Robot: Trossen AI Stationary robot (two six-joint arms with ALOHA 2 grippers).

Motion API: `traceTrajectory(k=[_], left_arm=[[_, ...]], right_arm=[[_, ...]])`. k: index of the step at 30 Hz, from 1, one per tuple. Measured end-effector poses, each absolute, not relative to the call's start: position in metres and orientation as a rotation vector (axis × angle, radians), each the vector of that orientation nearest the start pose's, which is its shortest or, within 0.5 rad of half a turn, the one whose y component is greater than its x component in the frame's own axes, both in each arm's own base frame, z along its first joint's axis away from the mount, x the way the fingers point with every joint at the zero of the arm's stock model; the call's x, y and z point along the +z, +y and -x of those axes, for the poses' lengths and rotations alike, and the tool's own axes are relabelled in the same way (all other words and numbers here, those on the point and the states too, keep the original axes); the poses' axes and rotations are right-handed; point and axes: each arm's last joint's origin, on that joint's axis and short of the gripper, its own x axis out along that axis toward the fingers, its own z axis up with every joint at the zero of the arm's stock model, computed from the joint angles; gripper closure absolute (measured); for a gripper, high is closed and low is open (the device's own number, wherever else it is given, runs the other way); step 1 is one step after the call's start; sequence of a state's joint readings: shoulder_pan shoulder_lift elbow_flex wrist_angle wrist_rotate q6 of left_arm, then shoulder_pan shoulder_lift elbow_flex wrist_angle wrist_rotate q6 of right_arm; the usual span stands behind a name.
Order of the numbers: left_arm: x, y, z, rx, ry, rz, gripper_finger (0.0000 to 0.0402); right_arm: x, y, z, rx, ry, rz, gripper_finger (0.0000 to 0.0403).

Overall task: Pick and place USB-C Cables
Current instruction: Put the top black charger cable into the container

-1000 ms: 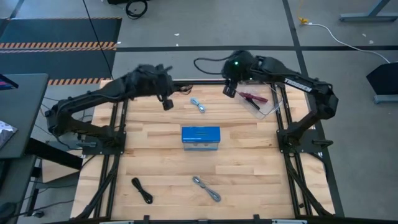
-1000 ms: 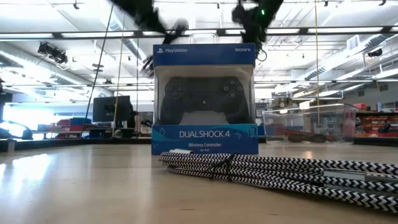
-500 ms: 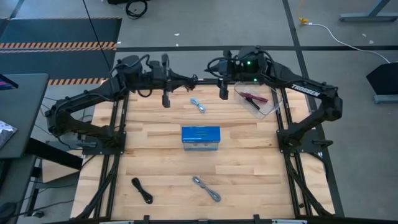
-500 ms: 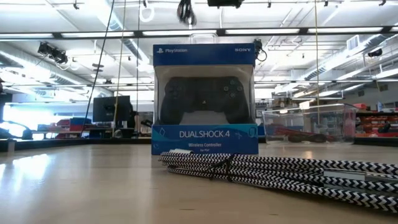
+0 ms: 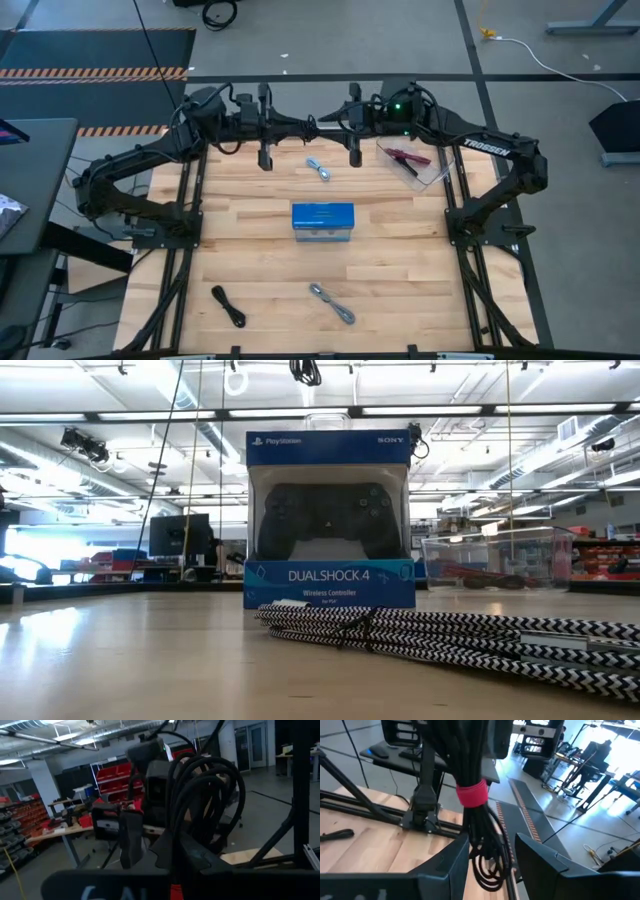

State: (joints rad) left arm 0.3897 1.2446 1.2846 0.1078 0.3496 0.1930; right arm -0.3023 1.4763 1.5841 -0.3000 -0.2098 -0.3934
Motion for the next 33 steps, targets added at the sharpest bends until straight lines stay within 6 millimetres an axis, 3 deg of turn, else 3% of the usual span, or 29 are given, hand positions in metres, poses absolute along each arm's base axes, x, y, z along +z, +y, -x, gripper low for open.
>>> traceTrajectory(k=[11,17,23,28,33], left_arm=[[0.431,0.095,-0.268,0.014,-0.148,-0.225,0.0389],[0.430,0.096,-0.272,0.008,-0.154,-0.228,0.0389],[0.431,0.097,-0.271,0.047,-0.156,-0.197,0.0373],[0.430,0.098,-0.269,0.074,-0.131,-0.139,0.0339],[0.420,0.099,-0.262,0.101,0.008,-0.117,0.0304]], right_arm=[[0.425,-0.083,-0.345,-0.028,0.106,0.383,0.0237],[0.425,-0.084,-0.344,-0.080,0.123,0.392,0.0250],[0.428,-0.084,-0.339,-0.126,0.143,0.415,0.0350],[0.424,-0.086,-0.338,-0.190,0.203,0.426,0.0349],[0.424,-0.086,-0.332,-0.236,0.242,0.425,0.0349]])
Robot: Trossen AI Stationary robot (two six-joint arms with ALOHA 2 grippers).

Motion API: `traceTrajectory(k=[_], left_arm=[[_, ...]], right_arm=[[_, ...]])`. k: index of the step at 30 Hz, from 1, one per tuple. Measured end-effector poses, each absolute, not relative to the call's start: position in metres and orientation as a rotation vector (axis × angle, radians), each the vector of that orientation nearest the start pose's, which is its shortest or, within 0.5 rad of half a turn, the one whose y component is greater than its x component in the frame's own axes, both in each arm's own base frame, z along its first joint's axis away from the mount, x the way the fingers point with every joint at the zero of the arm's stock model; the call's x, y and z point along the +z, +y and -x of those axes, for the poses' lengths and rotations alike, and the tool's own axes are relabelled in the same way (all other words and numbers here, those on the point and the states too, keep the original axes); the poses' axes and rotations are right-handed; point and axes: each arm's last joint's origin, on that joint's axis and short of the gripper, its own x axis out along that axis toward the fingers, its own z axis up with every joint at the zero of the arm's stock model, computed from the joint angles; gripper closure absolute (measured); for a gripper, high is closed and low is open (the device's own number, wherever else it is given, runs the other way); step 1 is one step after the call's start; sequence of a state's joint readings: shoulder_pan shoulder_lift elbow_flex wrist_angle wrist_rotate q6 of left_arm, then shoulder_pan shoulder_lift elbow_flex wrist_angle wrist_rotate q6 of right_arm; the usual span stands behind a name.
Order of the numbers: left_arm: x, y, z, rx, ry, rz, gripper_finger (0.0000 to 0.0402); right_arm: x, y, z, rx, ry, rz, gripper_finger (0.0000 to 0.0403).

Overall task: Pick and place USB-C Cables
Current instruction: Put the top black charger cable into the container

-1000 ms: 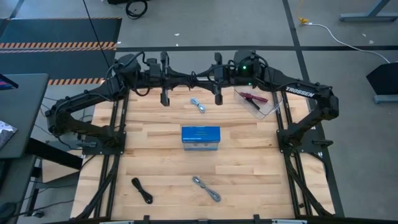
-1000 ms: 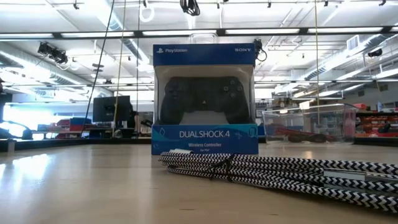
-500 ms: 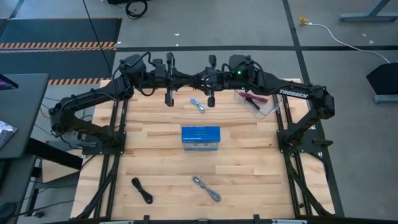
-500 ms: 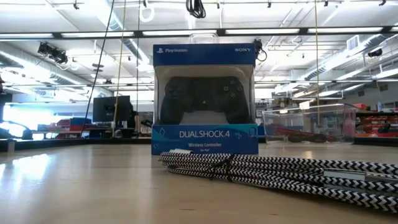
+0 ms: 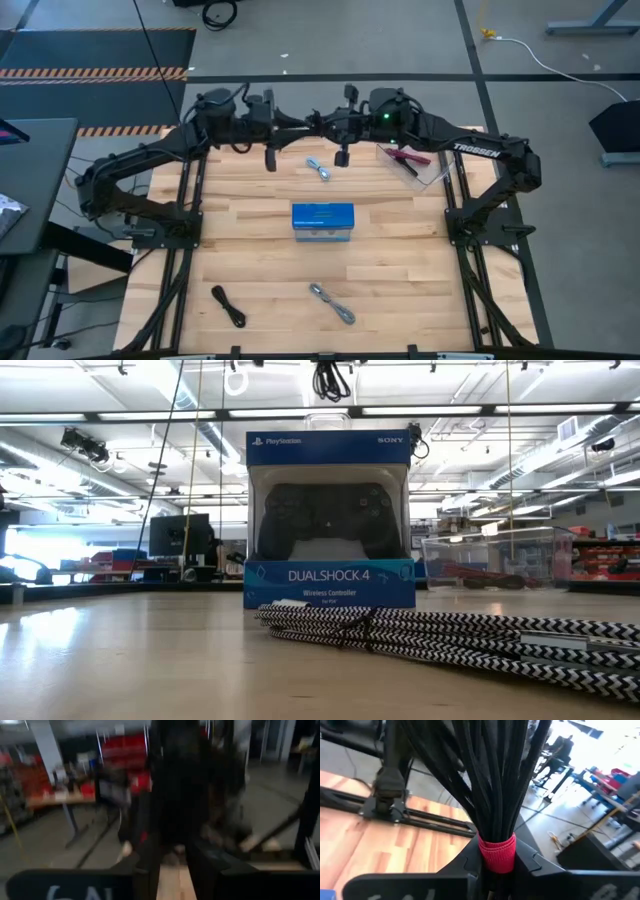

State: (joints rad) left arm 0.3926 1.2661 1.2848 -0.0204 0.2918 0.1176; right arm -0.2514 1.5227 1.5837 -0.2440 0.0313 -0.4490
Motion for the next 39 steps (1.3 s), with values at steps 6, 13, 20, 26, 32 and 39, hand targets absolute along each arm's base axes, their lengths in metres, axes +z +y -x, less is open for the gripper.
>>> traceTrajectory(k=[6,13,20,26,32,39], left_arm=[[0.406,0.098,-0.255,0.098,0.173,-0.089,0.0279],[0.398,0.095,-0.249,0.144,0.287,-0.109,0.0279],[0.391,0.097,-0.246,0.243,0.378,-0.095,0.0280],[0.380,0.097,-0.241,0.295,0.498,-0.066,0.0280],[0.373,0.096,-0.237,0.285,0.582,-0.046,0.0280],[0.372,0.096,-0.237,0.285,0.600,-0.035,0.0280]], right_arm=[[0.435,-0.098,-0.306,-0.380,0.314,0.422,0.0349],[0.406,-0.136,-0.249,-0.644,0.786,0.184,0.0349],[0.368,-0.163,-0.208,-0.730,1.133,-0.202,0.0349],[0.335,-0.175,-0.194,-0.739,1.260,-0.385,0.0349],[0.300,-0.181,-0.182,-0.749,1.355,-0.496,0.0349],[0.273,-0.184,-0.170,-0.764,1.421,-0.547,0.0349]])
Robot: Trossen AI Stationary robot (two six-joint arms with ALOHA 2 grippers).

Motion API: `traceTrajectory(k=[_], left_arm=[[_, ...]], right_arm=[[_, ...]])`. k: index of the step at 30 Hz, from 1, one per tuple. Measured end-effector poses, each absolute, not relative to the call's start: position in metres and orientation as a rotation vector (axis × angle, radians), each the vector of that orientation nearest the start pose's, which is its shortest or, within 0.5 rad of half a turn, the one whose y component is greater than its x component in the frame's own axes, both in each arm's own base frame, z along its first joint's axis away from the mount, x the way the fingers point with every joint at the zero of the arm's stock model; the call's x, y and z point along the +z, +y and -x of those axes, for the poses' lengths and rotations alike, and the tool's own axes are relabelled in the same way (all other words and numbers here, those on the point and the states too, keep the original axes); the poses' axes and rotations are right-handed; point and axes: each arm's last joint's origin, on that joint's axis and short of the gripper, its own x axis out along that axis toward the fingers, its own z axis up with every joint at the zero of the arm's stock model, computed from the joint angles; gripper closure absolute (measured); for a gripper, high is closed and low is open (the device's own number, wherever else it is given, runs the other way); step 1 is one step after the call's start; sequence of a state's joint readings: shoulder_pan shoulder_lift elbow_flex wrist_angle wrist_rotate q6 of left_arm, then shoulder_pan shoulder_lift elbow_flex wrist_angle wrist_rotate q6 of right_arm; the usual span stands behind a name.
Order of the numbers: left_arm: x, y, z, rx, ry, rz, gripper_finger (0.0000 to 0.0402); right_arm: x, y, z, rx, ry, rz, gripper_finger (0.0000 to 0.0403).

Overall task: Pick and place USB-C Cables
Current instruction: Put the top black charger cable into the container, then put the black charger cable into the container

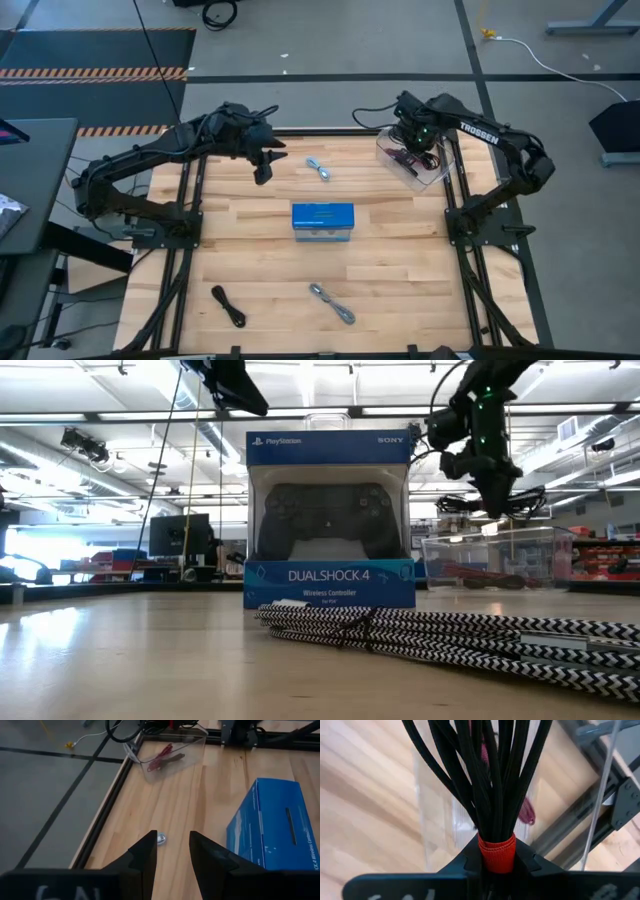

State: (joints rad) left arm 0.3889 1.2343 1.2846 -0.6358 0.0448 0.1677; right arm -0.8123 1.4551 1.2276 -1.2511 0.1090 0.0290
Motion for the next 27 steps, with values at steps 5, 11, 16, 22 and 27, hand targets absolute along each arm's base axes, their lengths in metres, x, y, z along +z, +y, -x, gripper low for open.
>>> traceTrajectory(k=[5,11,16,22,27], left_arm=[[0.372,0.096,-0.237,0.289,0.597,-0.020,0.0280],[0.369,0.095,-0.235,0.289,0.626,-0.002,0.0280],[0.365,0.094,-0.233,0.292,0.667,0.033,0.0280],[0.360,0.092,-0.229,0.293,0.737,0.046,0.0280],[0.347,0.093,-0.223,0.372,0.851,0.037,0.0280]], right_arm=[[0.265,-0.187,-0.169,-0.775,1.404,-0.544,0.0305],[0.265,-0.187,-0.169,-0.781,1.405,-0.536,0.0210],[0.265,-0.187,-0.169,-0.781,1.406,-0.536,0.0179],[0.270,-0.184,-0.167,-0.785,1.389,-0.529,0.0183],[0.291,-0.176,-0.164,-0.820,1.301,-0.523,0.0195]])
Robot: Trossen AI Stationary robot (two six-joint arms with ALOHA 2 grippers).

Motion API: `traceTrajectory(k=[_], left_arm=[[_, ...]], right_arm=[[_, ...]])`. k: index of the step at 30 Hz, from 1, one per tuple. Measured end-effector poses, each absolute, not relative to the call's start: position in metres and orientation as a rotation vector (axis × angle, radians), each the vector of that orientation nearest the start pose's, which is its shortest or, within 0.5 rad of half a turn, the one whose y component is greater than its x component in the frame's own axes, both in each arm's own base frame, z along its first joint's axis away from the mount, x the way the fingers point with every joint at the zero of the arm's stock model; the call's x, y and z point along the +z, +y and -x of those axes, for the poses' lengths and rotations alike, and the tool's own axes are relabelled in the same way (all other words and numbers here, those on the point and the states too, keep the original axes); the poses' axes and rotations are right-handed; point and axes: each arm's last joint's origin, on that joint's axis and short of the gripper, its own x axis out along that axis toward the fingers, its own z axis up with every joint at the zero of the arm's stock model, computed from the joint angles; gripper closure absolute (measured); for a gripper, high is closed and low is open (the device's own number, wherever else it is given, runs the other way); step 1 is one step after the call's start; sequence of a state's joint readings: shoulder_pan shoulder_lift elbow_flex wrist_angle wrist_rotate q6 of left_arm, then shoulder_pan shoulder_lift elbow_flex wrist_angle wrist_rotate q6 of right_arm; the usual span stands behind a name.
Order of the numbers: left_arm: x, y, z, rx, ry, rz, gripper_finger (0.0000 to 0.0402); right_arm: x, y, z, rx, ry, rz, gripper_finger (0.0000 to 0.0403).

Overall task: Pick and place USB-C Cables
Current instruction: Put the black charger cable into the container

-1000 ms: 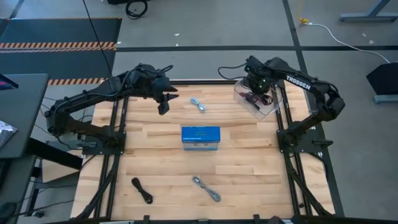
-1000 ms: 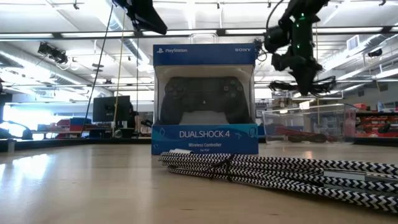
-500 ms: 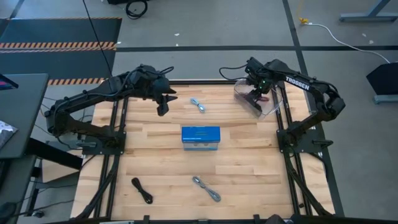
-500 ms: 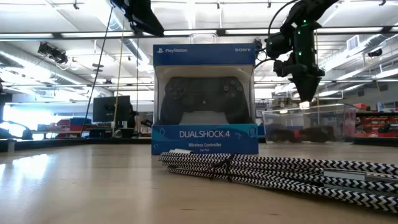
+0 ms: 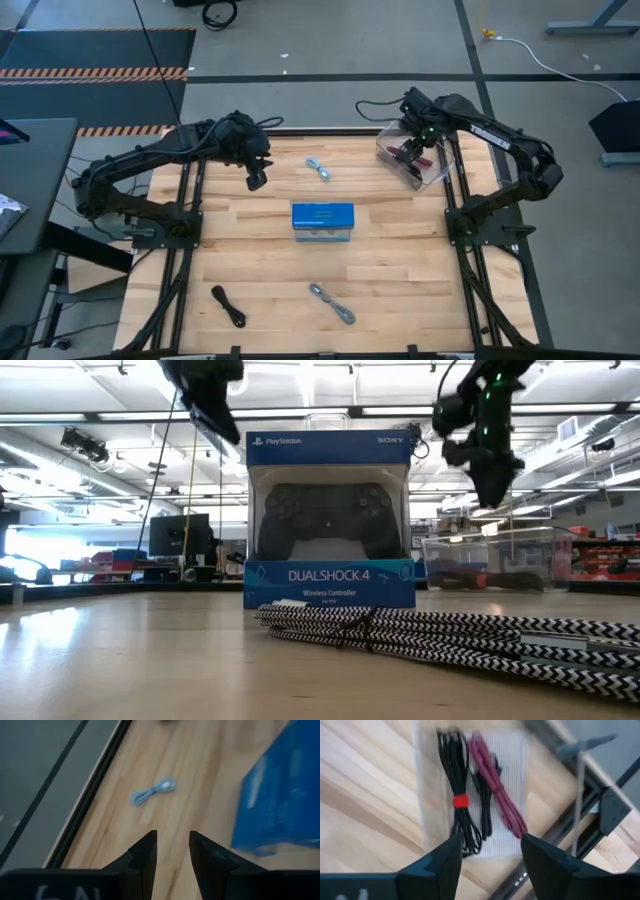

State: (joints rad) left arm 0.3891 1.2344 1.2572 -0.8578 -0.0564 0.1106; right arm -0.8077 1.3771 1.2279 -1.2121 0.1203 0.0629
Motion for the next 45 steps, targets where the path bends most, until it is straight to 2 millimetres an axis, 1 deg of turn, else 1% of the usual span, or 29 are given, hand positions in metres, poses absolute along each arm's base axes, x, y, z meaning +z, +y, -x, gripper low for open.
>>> traceTrajectory(k=[4,8,11,13,15,18,20,23,26,29,33,38,42,45], left_arm=[[0.330,0.097,-0.221,0.420,0.897,0.065,0.0280],[0.314,0.096,-0.219,0.442,0.937,0.121,0.0280],[0.307,0.092,-0.214,0.446,0.942,0.148,0.0280],[0.309,0.086,-0.210,0.438,0.898,0.159,0.0280],[0.311,0.078,-0.203,0.430,0.858,0.176,0.0280],[0.319,0.062,-0.192,0.415,0.752,0.233,0.0280],[0.321,0.050,-0.183,0.393,0.728,0.278,0.0280],[0.318,0.030,-0.175,0.318,0.701,0.341,0.0280],[0.310,0.007,-0.170,0.224,0.719,0.386,0.0280],[0.302,-0.016,-0.168,0.131,0.745,0.414,0.0280],[0.301,-0.048,-0.171,0.028,0.723,0.426,0.0280],[0.303,-0.088,-0.174,-0.105,0.638,0.320,0.0281],[0.301,-0.116,-0.172,-0.130,0.597,0.308,0.0281],[0.294,-0.136,-0.171,-0.100,0.576,0.260,0.0281]], right_arm=[[0.321,-0.160,-0.167,-0.792,1.151,-0.464,0.0199],[0.347,-0.137,-0.175,-0.646,0.929,-0.397,0.0199],[0.361,-0.117,-0.182,-0.532,0.811,-0.361,0.0199],[0.366,-0.104,-0.187,-0.481,0.773,-0.351,0.0199],[0.367,-0.091,-0.193,-0.434,0.772,-0.340,0.0199],[0.365,-0.072,-0.203,-0.362,0.790,-0.335,0.0199],[0.363,-0.058,-0.211,-0.309,0.802,-0.332,0.0199],[0.359,-0.037,-0.221,-0.252,0.826,-0.313,0.0199],[0.357,-0.016,-0.227,-0.204,0.838,-0.295,0.0199],[0.354,0.005,-0.232,-0.149,0.853,-0.276,0.0199],[0.352,0.034,-0.239,-0.090,0.844,-0.274,0.0199],[0.344,0.067,-0.245,-0.063,0.857,-0.251,0.0199],[0.335,0.091,-0.247,-0.051,0.886,-0.269,0.0199],[0.328,0.109,-0.246,-0.052,0.912,-0.264,0.0199]])
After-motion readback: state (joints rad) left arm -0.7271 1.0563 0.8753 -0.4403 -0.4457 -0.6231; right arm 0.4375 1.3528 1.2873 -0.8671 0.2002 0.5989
